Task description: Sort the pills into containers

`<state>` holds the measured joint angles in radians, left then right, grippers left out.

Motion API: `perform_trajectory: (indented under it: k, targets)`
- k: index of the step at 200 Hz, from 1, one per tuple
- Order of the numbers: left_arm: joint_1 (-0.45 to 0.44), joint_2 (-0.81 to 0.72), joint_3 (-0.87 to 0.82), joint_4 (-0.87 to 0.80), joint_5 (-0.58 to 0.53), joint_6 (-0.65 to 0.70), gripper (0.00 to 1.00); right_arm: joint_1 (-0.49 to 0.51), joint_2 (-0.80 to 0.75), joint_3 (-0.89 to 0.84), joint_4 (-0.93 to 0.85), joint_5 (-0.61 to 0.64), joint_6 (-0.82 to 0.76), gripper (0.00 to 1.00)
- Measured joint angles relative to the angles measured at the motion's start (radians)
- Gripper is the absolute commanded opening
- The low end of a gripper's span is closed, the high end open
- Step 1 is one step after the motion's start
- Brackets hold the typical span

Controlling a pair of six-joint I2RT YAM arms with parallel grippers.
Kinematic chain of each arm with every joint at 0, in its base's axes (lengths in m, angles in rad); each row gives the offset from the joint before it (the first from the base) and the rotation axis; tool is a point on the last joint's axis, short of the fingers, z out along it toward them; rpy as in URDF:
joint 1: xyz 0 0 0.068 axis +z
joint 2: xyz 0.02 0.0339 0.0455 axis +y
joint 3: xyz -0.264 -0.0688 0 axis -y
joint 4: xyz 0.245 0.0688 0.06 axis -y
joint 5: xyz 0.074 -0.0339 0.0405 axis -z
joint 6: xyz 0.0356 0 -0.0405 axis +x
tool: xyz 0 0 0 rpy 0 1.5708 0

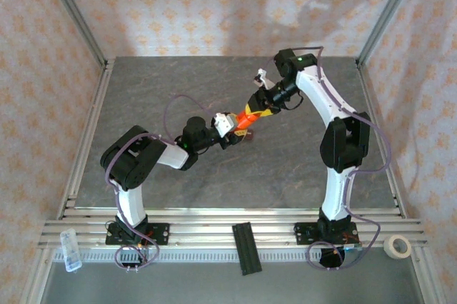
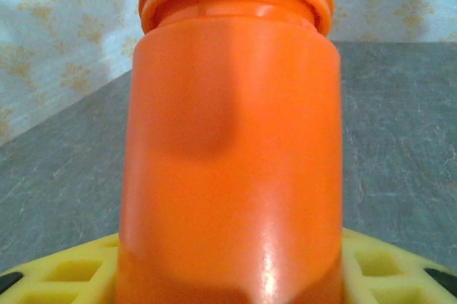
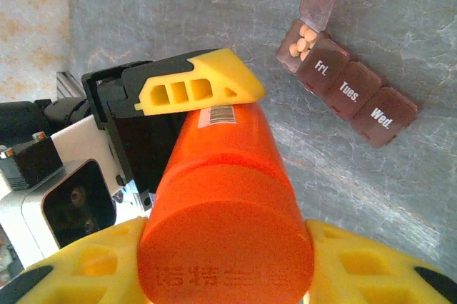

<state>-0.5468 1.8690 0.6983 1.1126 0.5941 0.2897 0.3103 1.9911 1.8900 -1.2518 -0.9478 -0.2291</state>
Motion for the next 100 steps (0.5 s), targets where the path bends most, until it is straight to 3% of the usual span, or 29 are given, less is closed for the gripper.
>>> perform_trajectory:
  k: [100]
  targets:
    - [0.006,0.0,0.003,-0.035,-0.029,0.0,0.0,-0.003,0.0,-0.045,0.087,-0.02,0.187,0.39]
